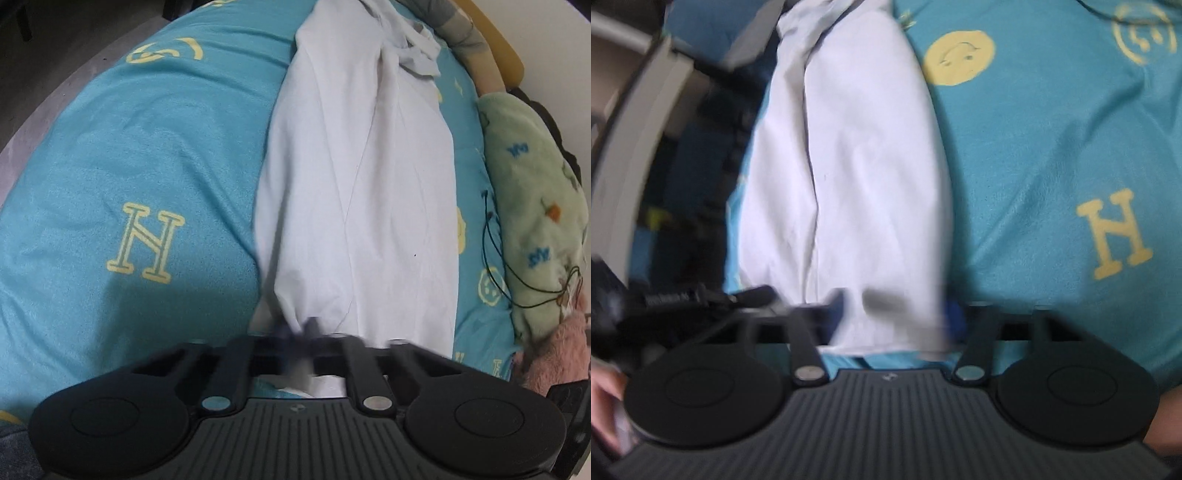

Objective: Fold clothes

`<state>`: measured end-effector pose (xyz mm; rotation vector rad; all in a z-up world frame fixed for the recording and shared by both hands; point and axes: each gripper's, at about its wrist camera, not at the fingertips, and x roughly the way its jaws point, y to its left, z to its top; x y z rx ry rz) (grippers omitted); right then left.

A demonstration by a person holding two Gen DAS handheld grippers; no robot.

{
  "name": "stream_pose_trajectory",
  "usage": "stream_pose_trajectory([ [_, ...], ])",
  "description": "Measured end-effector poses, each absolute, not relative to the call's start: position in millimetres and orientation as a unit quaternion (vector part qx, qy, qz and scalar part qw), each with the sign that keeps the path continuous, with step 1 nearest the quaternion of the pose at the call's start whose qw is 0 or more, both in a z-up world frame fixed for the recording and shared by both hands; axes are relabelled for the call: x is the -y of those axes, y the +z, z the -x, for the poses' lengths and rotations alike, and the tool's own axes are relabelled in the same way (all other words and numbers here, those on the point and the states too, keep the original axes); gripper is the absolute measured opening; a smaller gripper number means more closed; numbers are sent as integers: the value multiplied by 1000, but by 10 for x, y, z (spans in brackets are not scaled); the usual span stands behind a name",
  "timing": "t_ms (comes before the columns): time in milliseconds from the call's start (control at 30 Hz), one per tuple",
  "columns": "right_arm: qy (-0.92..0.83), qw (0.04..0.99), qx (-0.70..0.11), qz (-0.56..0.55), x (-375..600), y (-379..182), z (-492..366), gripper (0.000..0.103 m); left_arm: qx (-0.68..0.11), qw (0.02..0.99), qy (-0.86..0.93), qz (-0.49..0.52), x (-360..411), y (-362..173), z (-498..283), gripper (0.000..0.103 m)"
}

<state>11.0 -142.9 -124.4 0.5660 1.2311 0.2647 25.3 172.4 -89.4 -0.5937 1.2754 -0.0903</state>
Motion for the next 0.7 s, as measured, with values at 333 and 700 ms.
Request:
stream_pose_trajectory([
  [333,140,836,-440,-297,1736,-154,203,7,-449,808,-86,371,-1911,227,87,2],
  [700,147,878,-345,-298,1997,519,1244,7,-403,825,-102,383,-1821,670,1224,2],
])
